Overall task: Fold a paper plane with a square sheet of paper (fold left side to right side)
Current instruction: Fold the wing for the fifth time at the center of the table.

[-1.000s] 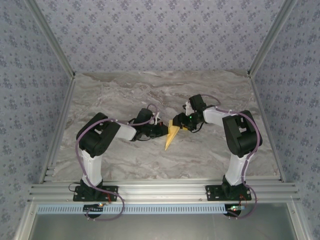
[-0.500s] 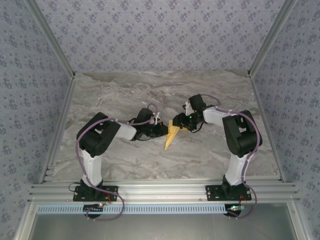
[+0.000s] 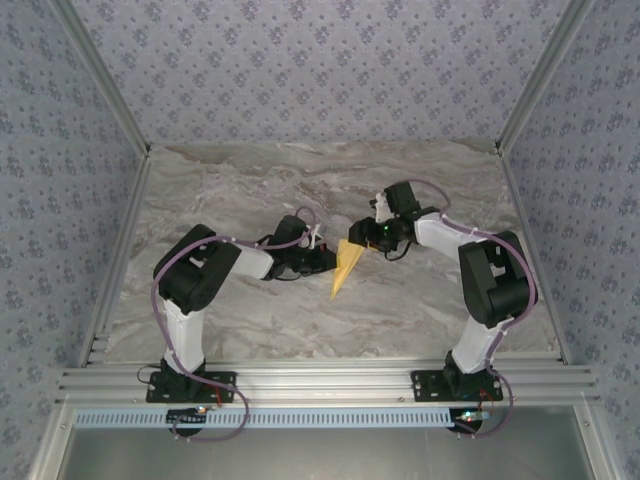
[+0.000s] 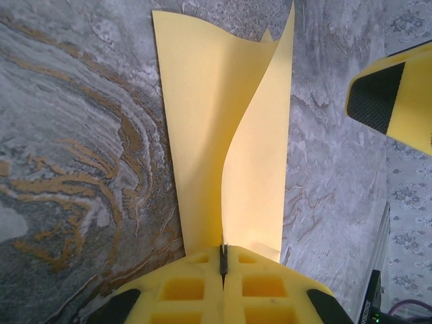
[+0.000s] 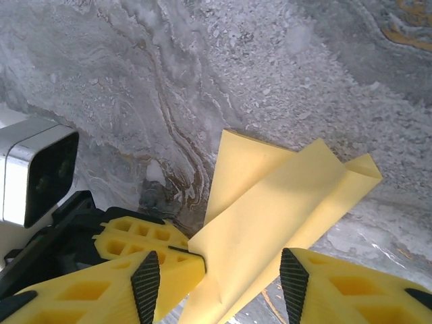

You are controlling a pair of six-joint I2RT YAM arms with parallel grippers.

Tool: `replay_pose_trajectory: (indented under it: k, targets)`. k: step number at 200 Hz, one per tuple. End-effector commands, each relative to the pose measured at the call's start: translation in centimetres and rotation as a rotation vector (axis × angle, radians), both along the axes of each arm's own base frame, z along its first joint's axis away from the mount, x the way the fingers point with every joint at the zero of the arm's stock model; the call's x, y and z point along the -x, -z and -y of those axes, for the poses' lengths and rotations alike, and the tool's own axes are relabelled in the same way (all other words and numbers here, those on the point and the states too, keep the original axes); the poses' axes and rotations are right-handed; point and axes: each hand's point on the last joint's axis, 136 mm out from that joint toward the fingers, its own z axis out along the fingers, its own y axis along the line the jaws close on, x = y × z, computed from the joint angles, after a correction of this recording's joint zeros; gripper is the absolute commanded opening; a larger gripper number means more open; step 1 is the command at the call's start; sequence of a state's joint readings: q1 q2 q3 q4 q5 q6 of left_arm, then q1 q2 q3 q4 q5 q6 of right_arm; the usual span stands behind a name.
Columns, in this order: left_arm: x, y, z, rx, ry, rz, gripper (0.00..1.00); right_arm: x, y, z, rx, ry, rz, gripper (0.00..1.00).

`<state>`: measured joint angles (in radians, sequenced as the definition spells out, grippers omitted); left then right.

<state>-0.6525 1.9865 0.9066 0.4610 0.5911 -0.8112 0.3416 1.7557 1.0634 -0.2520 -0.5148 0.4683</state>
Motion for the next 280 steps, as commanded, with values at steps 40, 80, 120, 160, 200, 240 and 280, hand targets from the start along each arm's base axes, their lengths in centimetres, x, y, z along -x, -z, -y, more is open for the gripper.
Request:
replay_pose_trajectory:
  k: [40,80,120,160,200,240,280]
  targets:
    - [-0.4,3.0,-0.8,-0.092,-0.02,-0.014,0.0,0.1,0.4,-2.6,-0.039,-0.046,-0.017,0.46]
    - [-0.4,3.0,-0.8,-0.095,-0.018,-0.015,0.0,0.5,1.7,-3.0,-0.018,-0.055,-0.045,0.46]
    - [-0.4,3.1,-0.8,-0.104,-0.013,-0.018,0.0,0.7,2.7,-2.3,0.04,-0.054,-0.057,0.46]
    - [-0.4,3.2,-0.7,-0.105,-0.011,-0.02,0.0,0.9,3.7,-1.6,0.087,-0.055,-0.073,0.46]
    - [-0.4,3.2,-0.7,-0.106,-0.011,-0.023,0.0,1.1,4.5,-1.3,0.108,-0.054,-0.088,0.46]
    - [-0.4,3.2,-0.7,-0.101,-0.012,-0.024,0.0,1.4,5.2,-1.0,0.122,-0.047,-0.109,0.46]
    - [-0.3,1.8,-0.7,-0.079,-0.014,-0.008,0.0,2.4,6.6,0.6,0.179,-0.012,-0.166,0.45]
